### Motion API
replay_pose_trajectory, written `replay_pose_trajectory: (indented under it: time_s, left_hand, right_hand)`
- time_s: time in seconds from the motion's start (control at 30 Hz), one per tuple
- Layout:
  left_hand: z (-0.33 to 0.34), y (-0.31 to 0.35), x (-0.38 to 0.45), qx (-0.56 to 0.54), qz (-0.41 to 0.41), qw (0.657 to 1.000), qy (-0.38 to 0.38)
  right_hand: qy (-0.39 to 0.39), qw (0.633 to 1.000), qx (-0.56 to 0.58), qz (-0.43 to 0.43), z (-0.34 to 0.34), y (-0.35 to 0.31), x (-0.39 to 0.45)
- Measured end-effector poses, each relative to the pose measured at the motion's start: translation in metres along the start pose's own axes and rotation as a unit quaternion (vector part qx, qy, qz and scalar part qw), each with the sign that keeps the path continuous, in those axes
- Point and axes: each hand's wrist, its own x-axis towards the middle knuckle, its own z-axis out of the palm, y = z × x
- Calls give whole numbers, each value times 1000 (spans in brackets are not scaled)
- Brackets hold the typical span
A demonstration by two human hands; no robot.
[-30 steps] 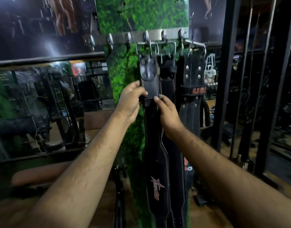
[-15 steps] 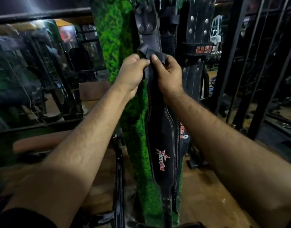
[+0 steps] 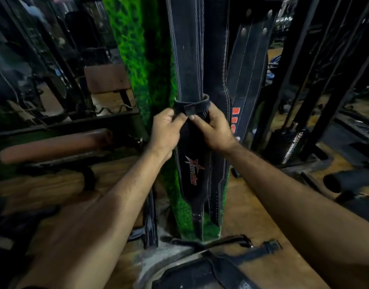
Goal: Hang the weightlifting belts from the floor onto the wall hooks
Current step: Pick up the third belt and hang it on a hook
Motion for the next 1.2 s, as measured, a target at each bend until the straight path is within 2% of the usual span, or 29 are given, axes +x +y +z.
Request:
replay_pose_trajectory:
  time_s: [0.17, 0.27, 0.53, 0.63, 0.83, 0.97, 1.1, 1.13, 1.2]
  left_hand:
    - [-10, -26, -10, -24, -6, 999, -33]
    - [-12, -57, -21, -24, -16, 999, -44]
    - [-15, -156, -48, 5, -110, 990, -91]
    - [-14, -195, -68, 37, -161, 980, -113]
    - [-14, -260, -94, 42, -226, 966, -114]
    - [-14, -299, -132, 82, -282, 951, -101]
    - [-12, -312, -151, 113, -264, 954, -84]
    - [-11, -315, -152, 141, -267, 949, -91]
    - [-11, -323, -162, 222, -281, 929, -93]
  right_hand:
    - [-16, 997, 26, 66, 5, 19, -19]
    - [2, 994, 27, 108, 15, 43, -42]
    - [-5, 982, 17, 190, 37, 118, -114]
    - [-42, 967, 29, 249, 44, 146, -146]
    - [-50, 948, 36, 311, 53, 186, -192]
    - [-68, 926, -6, 372, 68, 211, -242]
    - [-51, 912, 6, 407, 83, 217, -267]
    - [-54, 899, -20, 433, 85, 221, -271]
    - [-64, 841, -100, 528, 82, 231, -285]
